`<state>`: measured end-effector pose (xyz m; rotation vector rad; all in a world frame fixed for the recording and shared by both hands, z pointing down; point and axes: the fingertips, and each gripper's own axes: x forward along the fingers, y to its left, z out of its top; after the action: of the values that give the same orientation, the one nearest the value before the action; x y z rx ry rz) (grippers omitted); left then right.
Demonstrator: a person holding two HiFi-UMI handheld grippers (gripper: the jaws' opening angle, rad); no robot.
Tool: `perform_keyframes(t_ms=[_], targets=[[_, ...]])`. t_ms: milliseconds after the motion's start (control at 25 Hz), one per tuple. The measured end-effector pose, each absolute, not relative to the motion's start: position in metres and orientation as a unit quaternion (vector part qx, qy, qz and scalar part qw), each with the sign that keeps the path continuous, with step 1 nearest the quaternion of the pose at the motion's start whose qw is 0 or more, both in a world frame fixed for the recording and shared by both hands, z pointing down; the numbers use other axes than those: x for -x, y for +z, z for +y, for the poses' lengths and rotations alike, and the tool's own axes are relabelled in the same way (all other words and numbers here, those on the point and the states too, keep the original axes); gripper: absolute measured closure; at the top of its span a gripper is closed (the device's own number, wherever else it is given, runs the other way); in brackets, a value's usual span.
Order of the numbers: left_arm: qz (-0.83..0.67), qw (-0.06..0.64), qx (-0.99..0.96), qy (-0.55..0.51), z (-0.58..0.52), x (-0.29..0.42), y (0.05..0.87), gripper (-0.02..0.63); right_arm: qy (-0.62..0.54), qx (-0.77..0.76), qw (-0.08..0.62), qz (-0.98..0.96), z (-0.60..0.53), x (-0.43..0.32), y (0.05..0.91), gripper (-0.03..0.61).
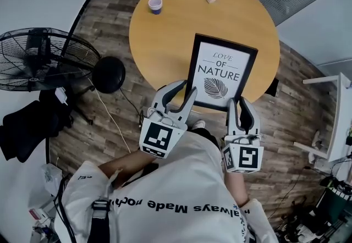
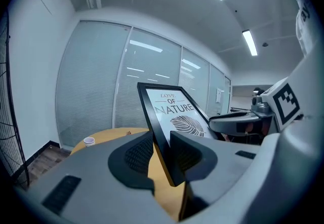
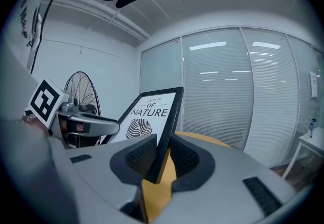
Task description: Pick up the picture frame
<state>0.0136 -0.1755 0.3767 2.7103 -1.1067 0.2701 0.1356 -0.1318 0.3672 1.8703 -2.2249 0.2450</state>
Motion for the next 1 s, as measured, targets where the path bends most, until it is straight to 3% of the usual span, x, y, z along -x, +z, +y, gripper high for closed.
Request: perform_keyframes(t_ms=[1000], targets=[[-0.374,0.093,-0.919,0.087,-0.1753,-0.0097,0.3685,0.495,0.075,-0.638,0.104,-0.76,-0.1318,-0.1314,0.3605,0.482]])
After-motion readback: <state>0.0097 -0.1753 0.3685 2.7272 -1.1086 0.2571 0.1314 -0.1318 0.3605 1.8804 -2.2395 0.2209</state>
